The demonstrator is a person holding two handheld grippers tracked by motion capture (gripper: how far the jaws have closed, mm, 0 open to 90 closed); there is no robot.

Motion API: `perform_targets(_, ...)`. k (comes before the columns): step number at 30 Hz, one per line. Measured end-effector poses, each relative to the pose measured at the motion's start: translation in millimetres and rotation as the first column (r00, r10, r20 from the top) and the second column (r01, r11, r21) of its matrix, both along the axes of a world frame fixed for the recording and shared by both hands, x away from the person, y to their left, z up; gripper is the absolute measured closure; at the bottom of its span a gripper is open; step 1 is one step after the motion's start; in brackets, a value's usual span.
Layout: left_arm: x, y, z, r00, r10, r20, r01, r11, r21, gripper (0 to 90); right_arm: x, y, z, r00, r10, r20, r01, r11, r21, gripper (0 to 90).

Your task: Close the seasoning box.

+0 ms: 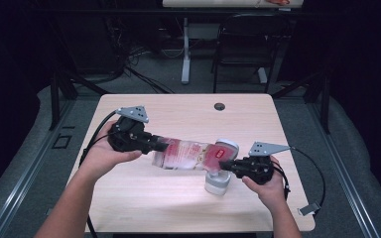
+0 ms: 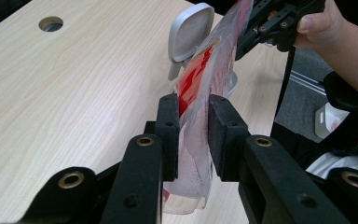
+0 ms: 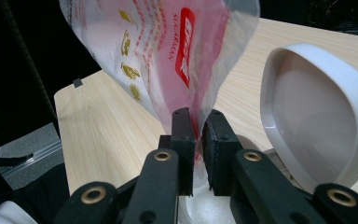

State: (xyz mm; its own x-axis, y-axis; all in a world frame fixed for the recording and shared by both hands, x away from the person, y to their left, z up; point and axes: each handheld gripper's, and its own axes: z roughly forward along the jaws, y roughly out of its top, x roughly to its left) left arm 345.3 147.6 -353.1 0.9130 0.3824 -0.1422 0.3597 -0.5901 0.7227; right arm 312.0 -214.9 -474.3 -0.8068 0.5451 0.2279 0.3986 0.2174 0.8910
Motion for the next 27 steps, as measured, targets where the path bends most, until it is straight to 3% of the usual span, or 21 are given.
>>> perform_targets(17,0.9,16.0,-17.3,0.9993,0.033,-0.016,-0.033,0.9993,-0.015,73.8,0.6,6.1,-2.9,0.9998,0.018,-0.008,-0.018,1.000,0.001,81.5)
perform_targets(27,0.4,24.8,-28.9,0.9985,0.050,-0.021,-0.051,0.9982,-0.031,73.4,-0.6,9.0,-2.3,0.9997,0.023,0.011,-0.023,1.000,0.016,86.7)
